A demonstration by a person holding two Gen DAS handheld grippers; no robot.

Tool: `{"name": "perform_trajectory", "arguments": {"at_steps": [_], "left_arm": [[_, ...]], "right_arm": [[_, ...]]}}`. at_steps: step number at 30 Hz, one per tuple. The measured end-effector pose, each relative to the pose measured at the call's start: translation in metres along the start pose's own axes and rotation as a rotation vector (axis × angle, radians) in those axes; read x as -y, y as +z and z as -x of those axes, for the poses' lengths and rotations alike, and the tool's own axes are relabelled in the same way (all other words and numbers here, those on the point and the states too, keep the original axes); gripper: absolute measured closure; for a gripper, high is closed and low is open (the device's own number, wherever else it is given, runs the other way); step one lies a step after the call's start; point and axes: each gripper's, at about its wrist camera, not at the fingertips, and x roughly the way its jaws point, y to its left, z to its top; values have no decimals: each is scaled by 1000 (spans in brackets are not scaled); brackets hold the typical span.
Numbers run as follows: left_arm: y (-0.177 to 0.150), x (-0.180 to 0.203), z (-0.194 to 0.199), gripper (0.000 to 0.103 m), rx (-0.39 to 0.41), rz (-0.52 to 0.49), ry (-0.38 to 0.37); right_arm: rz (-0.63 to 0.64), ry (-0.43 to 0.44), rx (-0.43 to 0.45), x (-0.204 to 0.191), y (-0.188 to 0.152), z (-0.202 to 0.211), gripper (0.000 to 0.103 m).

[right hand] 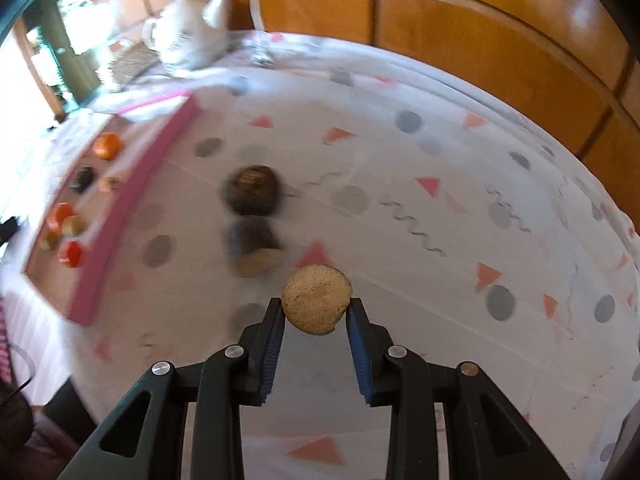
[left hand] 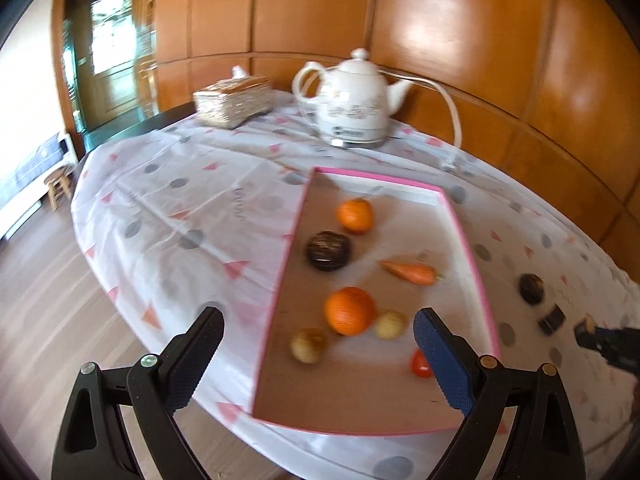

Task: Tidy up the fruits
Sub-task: 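Carry the root slice into the tray and release it with the right gripper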

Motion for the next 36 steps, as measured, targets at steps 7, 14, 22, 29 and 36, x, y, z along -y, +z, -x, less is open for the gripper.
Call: {"name": "perform_trajectory", "arguments": {"at_steps": [7, 14, 22, 29, 36], "left_arm": [[-4, -28, -6, 7, -27, 73, 46], [-5, -31, -3, 7, -20, 79, 45], [-9, -29, -6, 7, -38, 70, 33], [-11, -23, -5, 7, -40, 50, 23], [-13, -19, -4, 7, -44, 40, 19]], "right_arm": [[151, 138, 43, -68, 17, 7, 71], [264, 243, 57, -149, 43, -7, 71], [312, 236, 19, -193, 50, -33, 71], [314, 170, -3, -197, 52, -50, 71], [301, 162, 4, -199, 51, -54, 67]]}}
